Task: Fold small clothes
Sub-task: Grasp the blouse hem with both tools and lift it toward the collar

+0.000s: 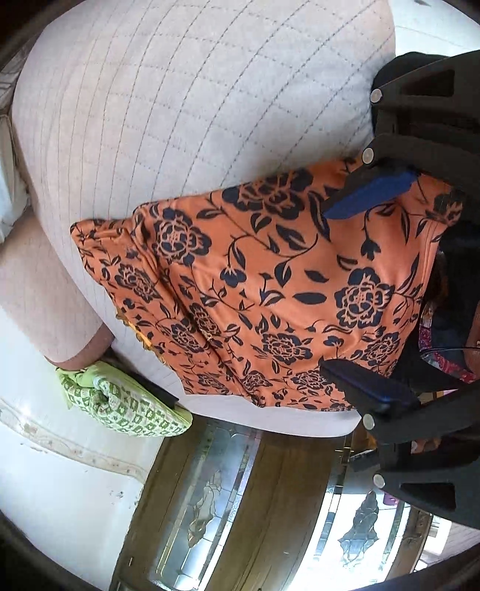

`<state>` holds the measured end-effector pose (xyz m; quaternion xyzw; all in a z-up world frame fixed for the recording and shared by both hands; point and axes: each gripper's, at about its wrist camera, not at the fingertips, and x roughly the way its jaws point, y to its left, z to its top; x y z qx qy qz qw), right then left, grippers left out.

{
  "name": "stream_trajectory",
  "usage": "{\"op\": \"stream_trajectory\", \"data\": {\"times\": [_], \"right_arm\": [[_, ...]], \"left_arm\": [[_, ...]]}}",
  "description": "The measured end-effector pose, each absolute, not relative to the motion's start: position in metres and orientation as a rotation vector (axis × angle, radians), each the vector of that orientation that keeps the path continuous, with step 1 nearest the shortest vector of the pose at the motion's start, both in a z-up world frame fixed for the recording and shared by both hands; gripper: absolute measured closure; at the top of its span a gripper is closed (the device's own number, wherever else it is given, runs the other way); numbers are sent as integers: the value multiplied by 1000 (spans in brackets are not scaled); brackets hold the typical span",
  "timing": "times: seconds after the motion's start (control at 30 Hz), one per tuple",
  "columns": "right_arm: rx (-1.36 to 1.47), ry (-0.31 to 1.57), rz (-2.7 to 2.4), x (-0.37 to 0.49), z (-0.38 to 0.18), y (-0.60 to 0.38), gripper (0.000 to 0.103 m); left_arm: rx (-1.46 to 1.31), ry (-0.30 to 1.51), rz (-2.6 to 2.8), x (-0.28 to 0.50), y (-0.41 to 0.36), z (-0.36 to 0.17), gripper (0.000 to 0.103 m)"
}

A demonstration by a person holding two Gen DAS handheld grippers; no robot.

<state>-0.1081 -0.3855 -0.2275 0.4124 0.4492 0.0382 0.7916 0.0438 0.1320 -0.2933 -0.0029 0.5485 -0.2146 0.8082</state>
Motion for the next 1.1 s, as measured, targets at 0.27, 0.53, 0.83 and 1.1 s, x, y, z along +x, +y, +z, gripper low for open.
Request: {"op": "stream_trajectory", "data": {"times": [0.27,0.53,0.83,1.1], "right_arm": [[942,1028,74,-111,-253,-390,22],[944,1076,8,-117,-277,-408,22],[967,1187,147,-108,-301,-388,68],[836,1166,154,-94,-274,-364,83]], "left_arm": [[-47,1176,-472,47,127,-296,66],[-27,1167,-530,46,111,-293,54],[-111,1197,-614,55,116,-296,81],[-181,1226,-618,61,123,-300,81]]}}
